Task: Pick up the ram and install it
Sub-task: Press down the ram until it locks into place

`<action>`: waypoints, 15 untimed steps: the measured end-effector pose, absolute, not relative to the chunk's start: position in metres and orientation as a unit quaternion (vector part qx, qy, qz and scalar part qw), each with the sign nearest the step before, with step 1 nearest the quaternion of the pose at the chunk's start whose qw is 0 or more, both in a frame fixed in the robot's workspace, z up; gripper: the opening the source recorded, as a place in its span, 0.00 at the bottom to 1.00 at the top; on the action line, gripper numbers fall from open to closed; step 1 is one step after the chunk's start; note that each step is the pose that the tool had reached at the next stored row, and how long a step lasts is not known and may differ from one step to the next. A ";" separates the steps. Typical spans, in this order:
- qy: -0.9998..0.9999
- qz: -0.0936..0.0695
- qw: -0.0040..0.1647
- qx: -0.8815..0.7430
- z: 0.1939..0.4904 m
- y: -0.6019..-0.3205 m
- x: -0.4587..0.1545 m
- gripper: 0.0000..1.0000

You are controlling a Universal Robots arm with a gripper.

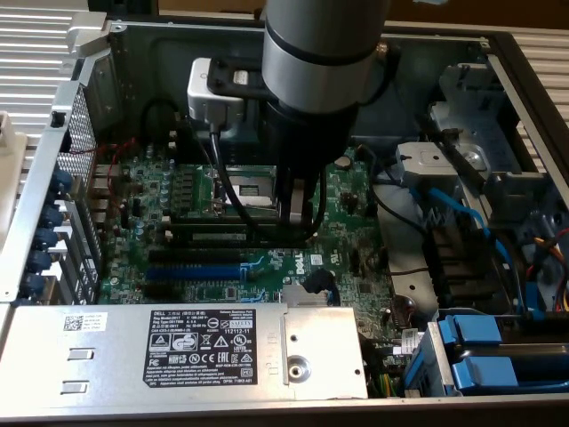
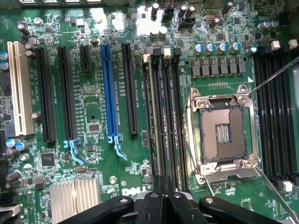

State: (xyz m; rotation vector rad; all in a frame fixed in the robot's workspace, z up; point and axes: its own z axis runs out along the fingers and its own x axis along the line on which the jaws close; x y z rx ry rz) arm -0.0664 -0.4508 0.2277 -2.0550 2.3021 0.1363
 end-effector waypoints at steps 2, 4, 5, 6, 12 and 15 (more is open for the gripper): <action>0.745 0.045 0.026 -0.665 0.227 -0.451 -0.066 0.11; 0.745 0.045 0.026 -0.665 0.227 -0.451 -0.066 0.11; 0.745 0.045 0.026 -0.665 0.227 -0.451 -0.066 0.11; 0.745 0.045 0.025 -0.665 0.227 -0.451 -0.066 0.11; 0.745 0.046 0.025 -0.665 0.238 -0.451 -0.066 0.11; 0.745 0.046 0.025 -0.665 0.248 -0.451 -0.066 0.11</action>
